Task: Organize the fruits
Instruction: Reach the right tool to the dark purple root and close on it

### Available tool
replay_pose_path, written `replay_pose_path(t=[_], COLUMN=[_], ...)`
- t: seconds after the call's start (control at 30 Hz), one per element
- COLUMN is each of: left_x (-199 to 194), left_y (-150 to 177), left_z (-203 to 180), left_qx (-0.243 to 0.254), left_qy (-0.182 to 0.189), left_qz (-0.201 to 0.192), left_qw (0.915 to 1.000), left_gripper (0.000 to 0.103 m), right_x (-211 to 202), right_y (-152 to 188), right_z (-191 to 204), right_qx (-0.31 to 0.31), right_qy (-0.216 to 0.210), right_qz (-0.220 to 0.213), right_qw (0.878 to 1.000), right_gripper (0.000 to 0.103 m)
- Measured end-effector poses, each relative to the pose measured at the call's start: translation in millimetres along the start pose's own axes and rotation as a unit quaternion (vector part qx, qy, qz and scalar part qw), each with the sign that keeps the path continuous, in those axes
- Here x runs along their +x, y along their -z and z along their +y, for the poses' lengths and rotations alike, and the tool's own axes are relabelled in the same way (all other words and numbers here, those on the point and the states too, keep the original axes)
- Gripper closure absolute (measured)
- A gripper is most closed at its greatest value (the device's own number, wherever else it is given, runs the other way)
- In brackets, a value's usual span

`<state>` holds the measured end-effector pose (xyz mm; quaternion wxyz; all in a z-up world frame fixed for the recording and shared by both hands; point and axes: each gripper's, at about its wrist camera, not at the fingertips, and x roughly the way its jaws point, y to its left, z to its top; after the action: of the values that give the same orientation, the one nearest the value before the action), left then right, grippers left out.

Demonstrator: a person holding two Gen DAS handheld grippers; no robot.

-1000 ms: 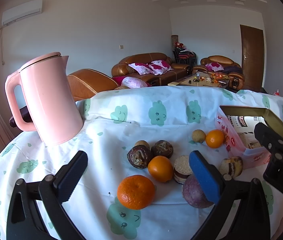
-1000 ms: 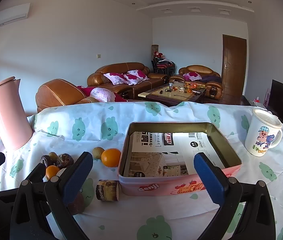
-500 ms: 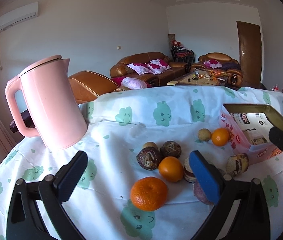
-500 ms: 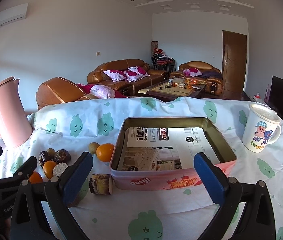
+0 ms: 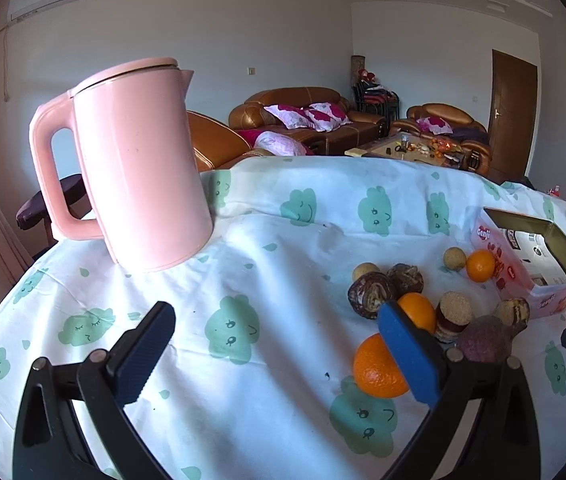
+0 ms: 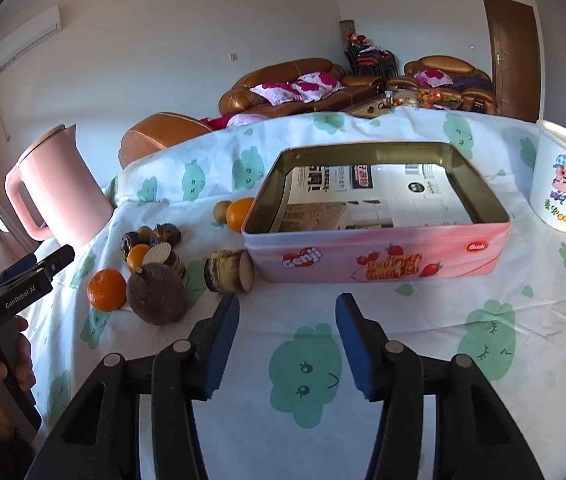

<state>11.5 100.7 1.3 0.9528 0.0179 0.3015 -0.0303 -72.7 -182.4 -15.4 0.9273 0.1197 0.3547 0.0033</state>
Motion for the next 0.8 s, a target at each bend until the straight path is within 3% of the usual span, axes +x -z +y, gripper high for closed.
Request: replay_pose_path(t=[0.1, 0.3, 0.5, 0.67, 0.8], left_x=[1.2, 5.6, 3.4, 2.5, 7.8], left_y=[-1.0, 0.3, 2.3, 6.6, 7.2], left_z=[6.1, 4.1, -5.3, -28.6, -25.6], left_qx=[-0.012, -0.005, 0.013, 0.065, 0.049], left_qy=[0.005, -0.005, 0.035, 0.038, 0.051], left_qz=[0.006, 0.018, 0.024, 0.025, 0.041], left_qw=[0.9999, 0.9998, 0.999, 0.9968, 0.9966], left_gripper=[0.0, 0.0, 0.001, 0.002, 0.002], right_x=[-0.4, 20.8, 53.0, 67.5, 68.2], right_y=[2.5, 2.1, -3.9, -10.3, -9.7], right_z=[11.0, 71.6, 103.6, 95.3, 94.1], right_qx=[-0.001, -0.076, -0.115, -0.103, -0.103], right_qy=[-0.045, -0.079, -0.038, -0.05, -0.058], right_qz=[0.007, 0.034, 0.051, 0.065, 0.074], right_qw=[0.999, 0.993, 0.991, 0.991, 0.99], right_gripper=[0.051, 0.051, 0.049, 0.048, 0.049])
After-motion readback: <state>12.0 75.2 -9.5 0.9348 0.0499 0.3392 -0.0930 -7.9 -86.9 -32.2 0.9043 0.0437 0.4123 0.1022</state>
